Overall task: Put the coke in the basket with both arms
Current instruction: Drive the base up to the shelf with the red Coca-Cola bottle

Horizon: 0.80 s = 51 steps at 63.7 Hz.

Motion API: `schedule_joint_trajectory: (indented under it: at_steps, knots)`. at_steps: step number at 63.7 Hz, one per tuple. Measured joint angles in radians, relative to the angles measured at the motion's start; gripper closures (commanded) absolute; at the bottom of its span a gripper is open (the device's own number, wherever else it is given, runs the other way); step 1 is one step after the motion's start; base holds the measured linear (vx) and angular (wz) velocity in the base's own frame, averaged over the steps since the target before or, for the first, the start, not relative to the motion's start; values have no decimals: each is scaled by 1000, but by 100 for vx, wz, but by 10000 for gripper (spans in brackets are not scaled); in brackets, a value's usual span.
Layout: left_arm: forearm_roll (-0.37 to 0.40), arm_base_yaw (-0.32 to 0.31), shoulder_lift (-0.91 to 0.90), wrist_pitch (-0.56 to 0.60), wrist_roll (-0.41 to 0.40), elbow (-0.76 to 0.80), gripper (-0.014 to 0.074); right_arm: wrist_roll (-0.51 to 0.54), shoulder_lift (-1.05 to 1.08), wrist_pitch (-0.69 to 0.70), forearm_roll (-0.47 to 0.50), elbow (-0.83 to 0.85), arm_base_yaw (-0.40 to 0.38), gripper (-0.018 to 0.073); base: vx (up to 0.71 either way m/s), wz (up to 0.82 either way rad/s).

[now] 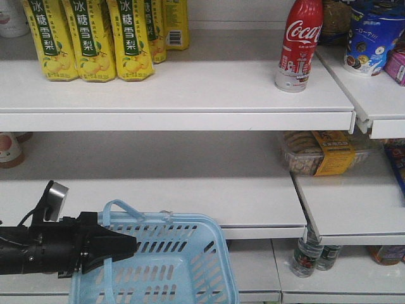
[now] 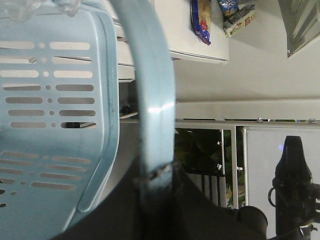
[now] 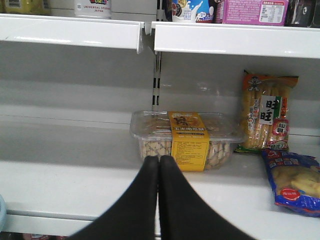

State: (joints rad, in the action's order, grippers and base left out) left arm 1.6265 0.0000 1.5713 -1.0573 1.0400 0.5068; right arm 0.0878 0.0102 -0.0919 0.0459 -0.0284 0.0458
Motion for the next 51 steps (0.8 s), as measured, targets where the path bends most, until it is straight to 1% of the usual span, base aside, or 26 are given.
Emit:
schedule_joint_trajectory:
  at_steps: [51]
  knots:
    - [-8,0,0,0,0,0,603,0,0,0,0,0,0,569,4,1]
